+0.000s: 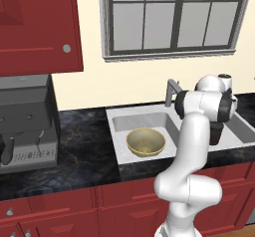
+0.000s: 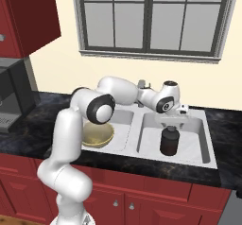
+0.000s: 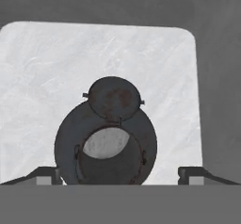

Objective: Place the bowl in the left basin and the jug in the right basin of the sink.

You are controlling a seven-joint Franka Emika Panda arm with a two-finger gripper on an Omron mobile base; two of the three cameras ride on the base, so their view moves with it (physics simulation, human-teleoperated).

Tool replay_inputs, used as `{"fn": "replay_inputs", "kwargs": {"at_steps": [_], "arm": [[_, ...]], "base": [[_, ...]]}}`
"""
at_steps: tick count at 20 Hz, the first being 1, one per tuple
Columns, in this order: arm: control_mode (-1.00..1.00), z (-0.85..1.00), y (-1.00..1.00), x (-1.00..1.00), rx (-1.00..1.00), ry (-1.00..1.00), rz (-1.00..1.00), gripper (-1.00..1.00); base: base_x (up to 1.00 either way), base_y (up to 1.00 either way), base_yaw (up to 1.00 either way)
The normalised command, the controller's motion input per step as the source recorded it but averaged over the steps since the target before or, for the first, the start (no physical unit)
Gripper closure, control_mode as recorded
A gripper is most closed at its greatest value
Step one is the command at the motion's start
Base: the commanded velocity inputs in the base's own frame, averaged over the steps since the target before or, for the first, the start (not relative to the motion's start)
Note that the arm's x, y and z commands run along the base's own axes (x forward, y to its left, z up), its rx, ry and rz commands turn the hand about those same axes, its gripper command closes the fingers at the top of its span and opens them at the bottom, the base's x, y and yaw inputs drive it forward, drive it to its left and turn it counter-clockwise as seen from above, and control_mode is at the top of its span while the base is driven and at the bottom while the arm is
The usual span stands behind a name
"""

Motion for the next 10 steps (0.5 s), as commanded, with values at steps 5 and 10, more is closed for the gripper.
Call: {"fn": "replay_inputs", "kwargs": {"at_steps": [5,10], "arm": [[-1.0,0.24,0.1,-0.14,-0.07,-0.05,0.0,-1.0],[-1.0,0.4,0.25,-0.41,-0.02,-0.2,-0.02,-1.0]], "base": [[0.0,0.0,0.0],[0.0,0.0,0.0]]}}
